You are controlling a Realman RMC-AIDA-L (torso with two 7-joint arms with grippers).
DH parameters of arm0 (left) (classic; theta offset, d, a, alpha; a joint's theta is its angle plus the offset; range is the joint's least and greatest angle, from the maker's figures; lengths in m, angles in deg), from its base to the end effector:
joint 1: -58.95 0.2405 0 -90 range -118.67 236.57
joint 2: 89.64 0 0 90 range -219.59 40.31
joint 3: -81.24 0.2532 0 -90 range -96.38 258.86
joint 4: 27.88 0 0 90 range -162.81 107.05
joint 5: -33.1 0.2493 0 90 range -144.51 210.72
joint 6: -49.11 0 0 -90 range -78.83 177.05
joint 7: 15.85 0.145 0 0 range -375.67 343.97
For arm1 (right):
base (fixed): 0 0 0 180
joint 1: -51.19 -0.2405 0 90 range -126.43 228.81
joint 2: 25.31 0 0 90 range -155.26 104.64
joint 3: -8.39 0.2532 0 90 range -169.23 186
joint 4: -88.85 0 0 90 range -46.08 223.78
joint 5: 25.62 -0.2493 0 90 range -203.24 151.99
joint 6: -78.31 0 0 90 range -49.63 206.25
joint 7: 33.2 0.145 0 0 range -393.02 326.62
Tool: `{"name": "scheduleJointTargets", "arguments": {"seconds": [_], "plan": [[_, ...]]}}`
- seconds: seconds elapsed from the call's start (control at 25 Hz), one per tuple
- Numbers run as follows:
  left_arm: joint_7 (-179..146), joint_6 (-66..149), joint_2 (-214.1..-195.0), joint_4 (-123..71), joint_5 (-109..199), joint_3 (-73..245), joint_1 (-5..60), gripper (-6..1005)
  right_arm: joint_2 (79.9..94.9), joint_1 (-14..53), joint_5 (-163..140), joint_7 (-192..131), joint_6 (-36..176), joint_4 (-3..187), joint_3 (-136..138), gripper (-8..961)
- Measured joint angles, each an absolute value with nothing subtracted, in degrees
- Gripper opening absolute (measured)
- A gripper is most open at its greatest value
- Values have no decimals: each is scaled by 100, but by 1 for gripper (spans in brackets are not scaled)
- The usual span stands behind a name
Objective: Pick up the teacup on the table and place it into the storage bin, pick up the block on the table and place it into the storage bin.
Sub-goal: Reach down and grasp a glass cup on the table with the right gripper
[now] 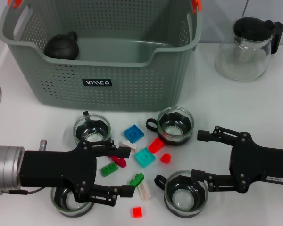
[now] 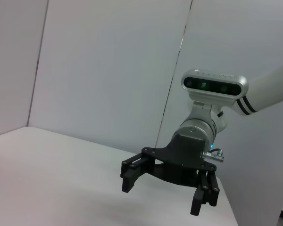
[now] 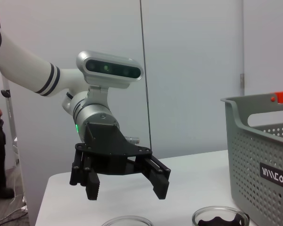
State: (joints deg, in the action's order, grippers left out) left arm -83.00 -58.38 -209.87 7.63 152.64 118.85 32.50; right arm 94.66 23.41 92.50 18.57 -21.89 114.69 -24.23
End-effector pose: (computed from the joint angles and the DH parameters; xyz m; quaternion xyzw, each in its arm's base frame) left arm -0.2859 0.2923 -0.0109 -0.9486 -0.1301 -0.2886 0.0039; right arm 0.2959 0.2982 -0.0330 -0.9422 0.0780 0.3126 0.0921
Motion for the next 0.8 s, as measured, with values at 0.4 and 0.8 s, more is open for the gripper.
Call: {"name": "scheduleJointTargets", "arguments": {"seconds": [0.4,0.8], "plan": [[-8300,-5838,-20987,763,15264,11886,3258,872,9466,2333,9250,1857,-2189,11469,-2431,936],[-8317,-6106,-20916,851,15361,11403,3440,872,9447,2355,9265,2043,-2228,11563,-2499,931]]}}
